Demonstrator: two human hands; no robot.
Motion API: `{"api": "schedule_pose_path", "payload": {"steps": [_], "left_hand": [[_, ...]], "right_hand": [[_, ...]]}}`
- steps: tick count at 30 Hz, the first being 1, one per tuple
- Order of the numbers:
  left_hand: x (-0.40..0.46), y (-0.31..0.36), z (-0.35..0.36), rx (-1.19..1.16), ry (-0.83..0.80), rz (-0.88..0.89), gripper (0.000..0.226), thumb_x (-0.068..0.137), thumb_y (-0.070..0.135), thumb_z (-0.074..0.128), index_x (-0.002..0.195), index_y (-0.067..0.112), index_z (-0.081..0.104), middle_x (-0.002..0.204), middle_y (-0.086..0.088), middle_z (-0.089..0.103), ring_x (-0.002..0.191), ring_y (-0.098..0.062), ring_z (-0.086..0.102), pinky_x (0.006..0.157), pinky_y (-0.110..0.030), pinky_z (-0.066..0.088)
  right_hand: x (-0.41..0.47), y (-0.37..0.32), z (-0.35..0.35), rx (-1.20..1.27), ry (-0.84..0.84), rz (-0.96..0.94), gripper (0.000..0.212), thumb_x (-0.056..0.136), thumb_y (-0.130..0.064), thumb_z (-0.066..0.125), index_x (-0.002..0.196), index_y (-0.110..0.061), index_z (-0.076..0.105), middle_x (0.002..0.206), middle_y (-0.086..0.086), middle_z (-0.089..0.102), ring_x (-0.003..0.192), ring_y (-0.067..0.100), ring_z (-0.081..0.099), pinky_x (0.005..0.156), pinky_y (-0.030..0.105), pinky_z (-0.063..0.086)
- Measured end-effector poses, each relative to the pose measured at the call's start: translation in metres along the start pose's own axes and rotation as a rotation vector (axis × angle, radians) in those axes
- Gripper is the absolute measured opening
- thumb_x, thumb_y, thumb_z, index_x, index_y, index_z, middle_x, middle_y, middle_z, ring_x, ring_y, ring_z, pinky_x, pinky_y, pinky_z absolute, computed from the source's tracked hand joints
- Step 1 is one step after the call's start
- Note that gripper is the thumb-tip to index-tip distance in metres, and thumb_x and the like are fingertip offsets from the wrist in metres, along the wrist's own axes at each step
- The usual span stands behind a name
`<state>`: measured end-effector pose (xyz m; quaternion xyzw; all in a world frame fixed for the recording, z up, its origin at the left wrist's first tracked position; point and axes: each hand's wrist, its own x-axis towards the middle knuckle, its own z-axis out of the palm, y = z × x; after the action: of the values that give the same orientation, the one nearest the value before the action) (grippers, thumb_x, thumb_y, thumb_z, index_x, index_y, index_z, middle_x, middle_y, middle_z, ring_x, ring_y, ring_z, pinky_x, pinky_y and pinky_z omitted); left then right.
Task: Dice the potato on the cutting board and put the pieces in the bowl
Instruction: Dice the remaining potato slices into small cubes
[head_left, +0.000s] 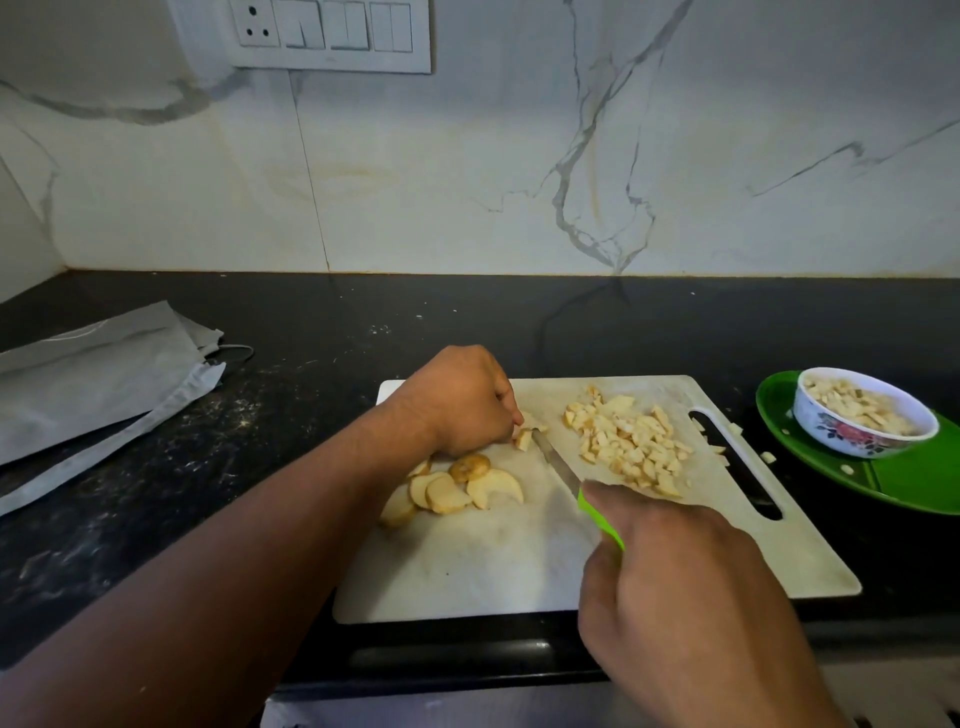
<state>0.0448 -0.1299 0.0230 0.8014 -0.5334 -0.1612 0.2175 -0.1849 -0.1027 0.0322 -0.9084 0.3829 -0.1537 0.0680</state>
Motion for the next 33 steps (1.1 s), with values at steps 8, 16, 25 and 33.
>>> {"api": "schedule_pose_path", "payload": {"steps": [8, 16, 25, 33], "left_hand": [[-0.001, -0.004, 0.001, -0.063, 0.010, 0.006, 0.006, 0.083, 0.022, 0.086, 0.083, 0.027, 0.084, 0.085, 0.016, 0.075, 0.087, -0.003, 0.069, 0.093, -0.027, 0.058], [-0.006, -0.012, -0.013, -0.134, -0.121, 0.041, 0.026, 0.074, 0.039, 0.092, 0.096, 0.030, 0.083, 0.094, 0.018, 0.077, 0.092, 0.002, 0.068, 0.086, -0.019, 0.049], [-0.001, -0.014, -0.008, -0.053, -0.069, 0.128, 0.010, 0.081, 0.029, 0.088, 0.087, 0.034, 0.082, 0.088, 0.022, 0.076, 0.087, 0.006, 0.069, 0.081, -0.015, 0.052], [0.001, -0.014, -0.005, -0.068, -0.028, 0.138, 0.012, 0.078, 0.034, 0.091, 0.084, 0.029, 0.082, 0.079, 0.021, 0.075, 0.077, 0.005, 0.070, 0.075, -0.019, 0.057]], "right_hand": [[-0.017, 0.010, 0.009, -0.016, -0.084, 0.015, 0.057, 0.097, -0.038, 0.040, 0.151, -0.044, 0.022, 0.118, -0.012, 0.060, 0.112, 0.007, 0.056, 0.088, 0.017, 0.041], [0.003, 0.003, 0.008, -0.013, 0.088, 0.049, 0.052, 0.095, -0.037, 0.044, 0.146, -0.041, 0.038, 0.112, -0.014, 0.066, 0.101, 0.007, 0.061, 0.081, 0.016, 0.045], [0.023, 0.005, 0.020, 0.069, 0.167, 0.017, 0.050, 0.094, -0.039, 0.049, 0.144, -0.042, 0.043, 0.108, -0.018, 0.066, 0.081, 0.002, 0.048, 0.072, 0.009, 0.035], [0.027, -0.002, 0.026, 0.061, 0.167, -0.010, 0.051, 0.093, -0.037, 0.047, 0.144, -0.041, 0.040, 0.102, -0.015, 0.066, 0.081, 0.005, 0.051, 0.069, 0.011, 0.034]]}}
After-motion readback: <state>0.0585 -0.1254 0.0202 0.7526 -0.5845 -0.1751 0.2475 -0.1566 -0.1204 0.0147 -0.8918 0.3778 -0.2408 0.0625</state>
